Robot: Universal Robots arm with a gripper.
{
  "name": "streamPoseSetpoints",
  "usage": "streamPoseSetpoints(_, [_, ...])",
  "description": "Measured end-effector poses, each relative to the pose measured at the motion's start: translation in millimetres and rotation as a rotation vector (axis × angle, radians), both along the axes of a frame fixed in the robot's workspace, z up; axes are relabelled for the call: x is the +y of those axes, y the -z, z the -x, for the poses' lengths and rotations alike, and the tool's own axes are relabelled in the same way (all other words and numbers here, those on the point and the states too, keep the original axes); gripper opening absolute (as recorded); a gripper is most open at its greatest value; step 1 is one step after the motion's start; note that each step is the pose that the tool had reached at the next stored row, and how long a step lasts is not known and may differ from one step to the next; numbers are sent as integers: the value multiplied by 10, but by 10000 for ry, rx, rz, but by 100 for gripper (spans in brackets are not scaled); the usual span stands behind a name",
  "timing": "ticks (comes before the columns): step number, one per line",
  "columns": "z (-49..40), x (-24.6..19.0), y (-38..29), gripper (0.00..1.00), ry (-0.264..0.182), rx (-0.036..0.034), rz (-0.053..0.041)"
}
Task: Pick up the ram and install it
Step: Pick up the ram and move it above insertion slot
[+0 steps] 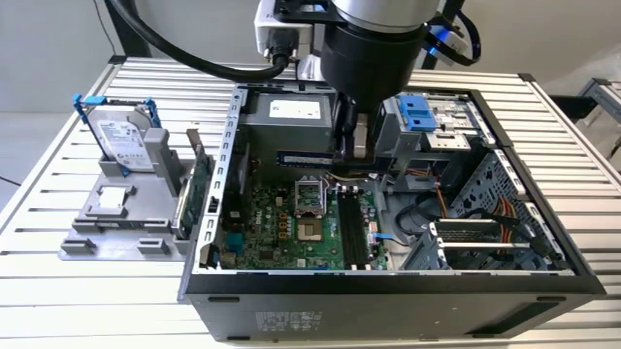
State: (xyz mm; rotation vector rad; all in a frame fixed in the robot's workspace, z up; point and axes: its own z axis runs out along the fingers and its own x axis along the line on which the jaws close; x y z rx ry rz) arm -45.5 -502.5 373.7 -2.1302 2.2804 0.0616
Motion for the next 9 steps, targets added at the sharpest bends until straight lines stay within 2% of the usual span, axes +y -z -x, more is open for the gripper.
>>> streamPoseSetpoints(9, [-129,0,0,0,0,0,1])
